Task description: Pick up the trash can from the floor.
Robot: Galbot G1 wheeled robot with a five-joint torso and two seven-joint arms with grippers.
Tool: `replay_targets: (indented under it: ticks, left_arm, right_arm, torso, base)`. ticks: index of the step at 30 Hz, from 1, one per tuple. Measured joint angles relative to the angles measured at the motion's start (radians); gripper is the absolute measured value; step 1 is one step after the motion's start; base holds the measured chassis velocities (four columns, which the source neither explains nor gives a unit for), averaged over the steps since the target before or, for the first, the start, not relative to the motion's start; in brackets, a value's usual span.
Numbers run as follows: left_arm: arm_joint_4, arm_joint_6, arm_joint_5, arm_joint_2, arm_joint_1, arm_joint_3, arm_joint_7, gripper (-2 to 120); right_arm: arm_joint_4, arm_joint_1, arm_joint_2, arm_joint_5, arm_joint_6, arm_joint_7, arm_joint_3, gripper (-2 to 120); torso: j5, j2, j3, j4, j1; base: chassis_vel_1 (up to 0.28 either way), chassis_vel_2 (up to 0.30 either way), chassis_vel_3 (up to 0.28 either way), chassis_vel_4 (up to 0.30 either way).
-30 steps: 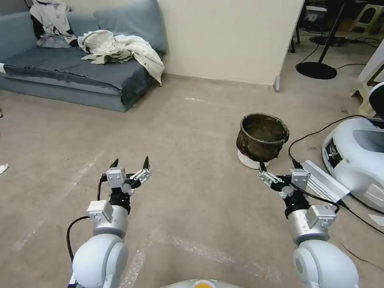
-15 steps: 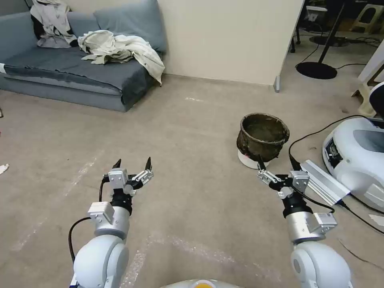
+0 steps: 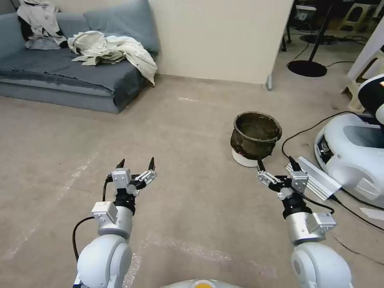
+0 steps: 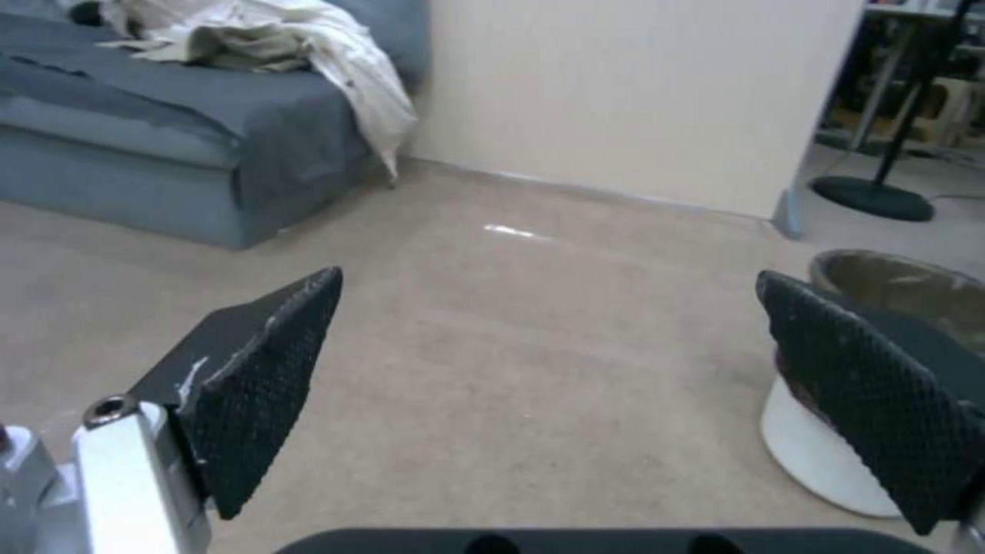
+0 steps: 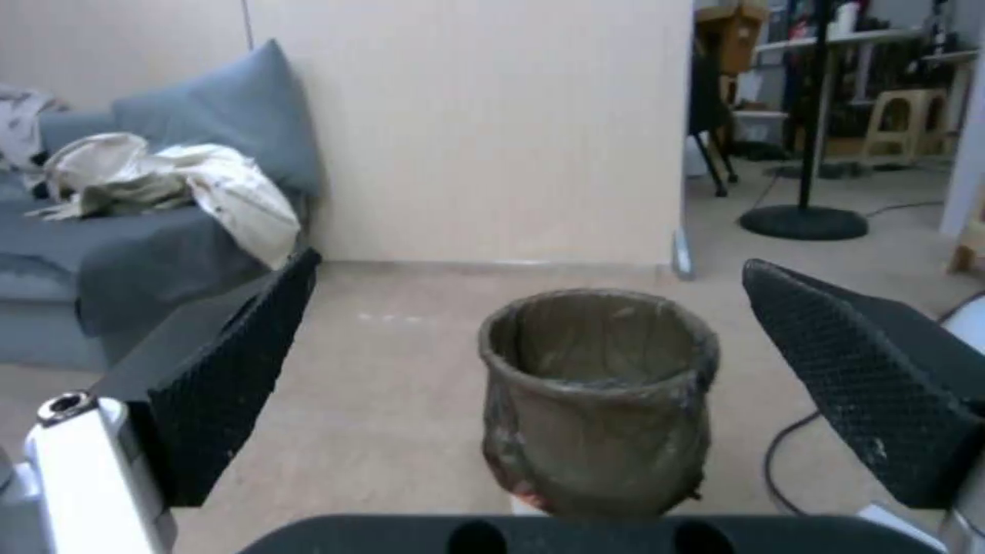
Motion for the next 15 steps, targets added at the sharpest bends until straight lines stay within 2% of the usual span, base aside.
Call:
replay_targets:
  ticks: [12, 13, 15]
  left_arm:
    - [0.002, -0.001, 0.001, -0.004, 0.000, 0.005, 0.005, 100]
    - [0.003, -0.001, 0.003, -0.008, -0.002, 0.011, 0.006, 100]
    - [0.004, -0.001, 0.003, -0.008, -0.002, 0.011, 0.007, 100]
  right_arm:
    - [-0.006, 0.000, -0.003, 0.010, 0.017, -0.003, -0.001, 100]
    - [0.050, -0.001, 0.030, -0.089, -0.162, 0.019, 0.002, 100]
    - [0.055, -0.001, 0.035, -0.096, -0.174, 0.021, 0.002, 100]
  torso:
    - [0.0000, 0.000, 0.000, 0.0000, 0.000]
    - [-0.0005, 0.000, 0.000, 0.0000, 0.000]
    - [-0.0002, 0.000, 0.000, -0.0002, 0.000]
  base:
    - [-0.061, -0.071, -0.080, -0.073]
    - [-0.107, -0.083, -0.105, -0.093]
    - [-0.097, -0.093, -0.093, -0.118]
